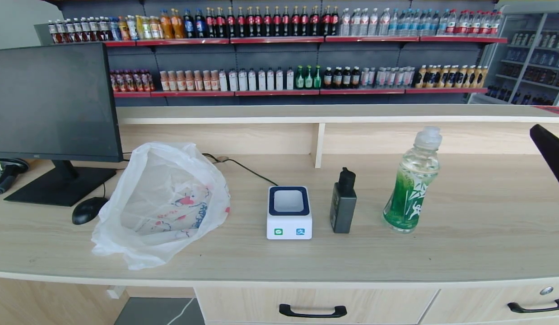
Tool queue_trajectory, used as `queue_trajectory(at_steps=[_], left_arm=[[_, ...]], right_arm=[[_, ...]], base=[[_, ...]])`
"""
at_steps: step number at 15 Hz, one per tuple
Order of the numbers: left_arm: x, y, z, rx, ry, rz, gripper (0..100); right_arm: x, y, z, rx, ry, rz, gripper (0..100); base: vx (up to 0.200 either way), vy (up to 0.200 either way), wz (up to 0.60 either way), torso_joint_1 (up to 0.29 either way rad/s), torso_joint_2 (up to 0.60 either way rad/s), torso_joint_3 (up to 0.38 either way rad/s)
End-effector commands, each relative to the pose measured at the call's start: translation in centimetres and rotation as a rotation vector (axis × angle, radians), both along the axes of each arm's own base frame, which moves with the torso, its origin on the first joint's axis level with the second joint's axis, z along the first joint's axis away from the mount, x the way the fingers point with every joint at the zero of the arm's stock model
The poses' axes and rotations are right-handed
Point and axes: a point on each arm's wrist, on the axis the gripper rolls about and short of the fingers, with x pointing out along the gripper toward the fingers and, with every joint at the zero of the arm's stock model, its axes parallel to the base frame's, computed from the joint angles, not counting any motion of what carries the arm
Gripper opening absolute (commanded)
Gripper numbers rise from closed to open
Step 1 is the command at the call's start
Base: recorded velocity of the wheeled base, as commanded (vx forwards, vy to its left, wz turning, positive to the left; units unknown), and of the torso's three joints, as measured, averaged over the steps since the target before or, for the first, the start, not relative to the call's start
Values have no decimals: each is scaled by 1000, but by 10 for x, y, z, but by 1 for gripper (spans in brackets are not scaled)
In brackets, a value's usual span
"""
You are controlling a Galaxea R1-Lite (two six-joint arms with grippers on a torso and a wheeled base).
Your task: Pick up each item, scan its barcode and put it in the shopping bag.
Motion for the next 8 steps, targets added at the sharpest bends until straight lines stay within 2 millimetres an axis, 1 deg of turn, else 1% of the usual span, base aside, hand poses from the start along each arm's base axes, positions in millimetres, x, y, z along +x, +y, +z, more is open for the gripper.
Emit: queue_trajectory(at_steps=[1,3,5,8], left_arm=[[0,0,0,0,0,1,100],[0,0,0,0,0,-1,100],[0,0,0,0,0,1,100],[0,0,0,0,0,-1,100]], right_arm=[[27,12,-23,-37,132,47,100],[30,20,-30,-46,167,84,100],[37,22,-36,-48,198,82,100],[38,27,-40,-54,219,107,100]], base=[[0,0,0,0,0,0],[0,0,0,0,0,0],[0,0,0,0,0,0],[0,0,0,0,0,0]])
